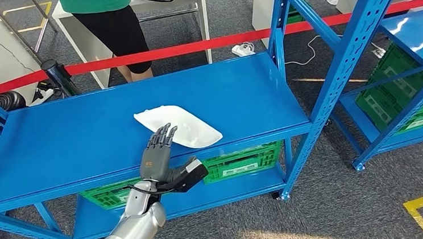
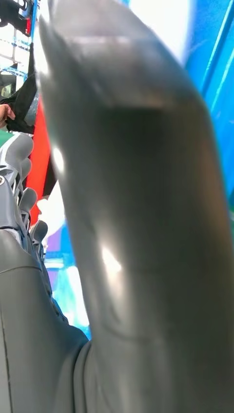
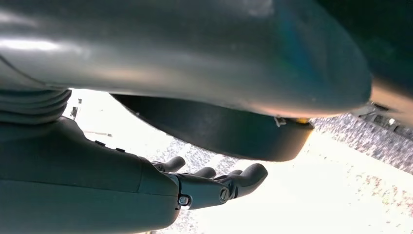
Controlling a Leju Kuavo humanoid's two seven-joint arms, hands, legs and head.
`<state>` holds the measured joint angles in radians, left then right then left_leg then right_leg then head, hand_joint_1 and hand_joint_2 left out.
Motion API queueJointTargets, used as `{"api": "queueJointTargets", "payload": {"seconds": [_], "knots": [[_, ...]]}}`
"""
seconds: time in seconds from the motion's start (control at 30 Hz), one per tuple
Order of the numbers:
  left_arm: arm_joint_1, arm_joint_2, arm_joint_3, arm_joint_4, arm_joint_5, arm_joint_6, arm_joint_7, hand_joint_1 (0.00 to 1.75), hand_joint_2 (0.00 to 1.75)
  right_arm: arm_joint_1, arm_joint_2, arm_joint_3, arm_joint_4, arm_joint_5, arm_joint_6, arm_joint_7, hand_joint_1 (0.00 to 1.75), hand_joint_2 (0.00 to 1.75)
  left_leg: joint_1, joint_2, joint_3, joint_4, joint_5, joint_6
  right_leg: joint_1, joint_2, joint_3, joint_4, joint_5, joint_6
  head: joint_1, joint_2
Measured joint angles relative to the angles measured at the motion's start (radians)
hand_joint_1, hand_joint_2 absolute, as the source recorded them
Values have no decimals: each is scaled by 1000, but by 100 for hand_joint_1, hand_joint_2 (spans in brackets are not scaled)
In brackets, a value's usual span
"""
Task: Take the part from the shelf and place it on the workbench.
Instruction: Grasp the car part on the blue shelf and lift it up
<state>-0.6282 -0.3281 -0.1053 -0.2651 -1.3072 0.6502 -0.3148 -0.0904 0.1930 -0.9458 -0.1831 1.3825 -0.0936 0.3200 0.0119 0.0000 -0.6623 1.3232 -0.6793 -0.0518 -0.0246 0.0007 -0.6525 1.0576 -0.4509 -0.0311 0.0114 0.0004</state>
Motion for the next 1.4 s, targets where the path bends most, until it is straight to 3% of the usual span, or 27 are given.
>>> {"api": "queueJointTargets", "payload": {"seconds": [0.07, 0.17, 0.2, 0.3, 0.4, 0.57, 0.73, 1.1, 1.4], "knots": [[1, 0, 0, 0, 2, 7, -3, 0, 0, 0, 0, 0, 0, 0, -1, 0, 0, 0, 0, 0, -1, -25, 29, 3, 1, 2, 3, 0, -1, 0, 0, 0], [0, 1, -1, -1, 2, 27, 3, 0, 131, 0, 1, 0, 0, -1, -2, 0, 0, 0, -7, 0, 62, -229, 145, 23, 5, 4, 12, 0, -6, 16, 0, 0], [0, 1, -1, -1, -3, 31, 14, 0, 175, 0, 1, 0, 0, -1, -2, 0, 0, 0, -9, -1, 82, -283, 173, 26, 7, 4, 15, 0, -11, 16, 0, 0], [3, 3, -9, -15, -43, 39, 60, 0, 175, 0, 1, 0, 0, 0, 1, 1, 0, 0, -9, -4, 84, -286, 188, 30, 10, 1, 17, -5, -8, 5, 0, 0], [24, 10, -22, -90, -140, 47, 106, 0, 175, 0, 1, 0, 0, 0, 1, 1, 0, 0, -10, -5, 82, -286, 190, 37, 9, 1, 22, -17, 2, 21, 0, 0], [53, 21, -42, -193, -197, 48, 138, 0, 175, 0, 1, 0, 0, 2, -2, 1, 0, 0, -10, -5, 82, -286, 189, 43, 8, 1, 25, -25, 5, 33, 0, 0], [66, 23, -43, -220, -198, 48, 135, 0, 175, 0, 0, 0, 0, 2, -1, 1, 0, 0, -11, -5, 82, -286, 188, 44, 8, 1, 25, -26, 4, 38, 0, 0], [59, 17, -75, -159, -196, 48, 136, 0, 175, -1, 0, 1, 0, 2, -2, 1, 0, 0, -10, -5, 83, -286, 188, 44, 9, 2, 25, -25, 4, 38, 0, 0], [59, -15, -83, -122, -157, 48, 23, 0, 175, -1, 0, 1, 0, 0, 5, 1, 0, 0, -10, -5, 83, -286, 188, 44, 9, 2, 25, -25, 4, 38, 0, 0]]}}
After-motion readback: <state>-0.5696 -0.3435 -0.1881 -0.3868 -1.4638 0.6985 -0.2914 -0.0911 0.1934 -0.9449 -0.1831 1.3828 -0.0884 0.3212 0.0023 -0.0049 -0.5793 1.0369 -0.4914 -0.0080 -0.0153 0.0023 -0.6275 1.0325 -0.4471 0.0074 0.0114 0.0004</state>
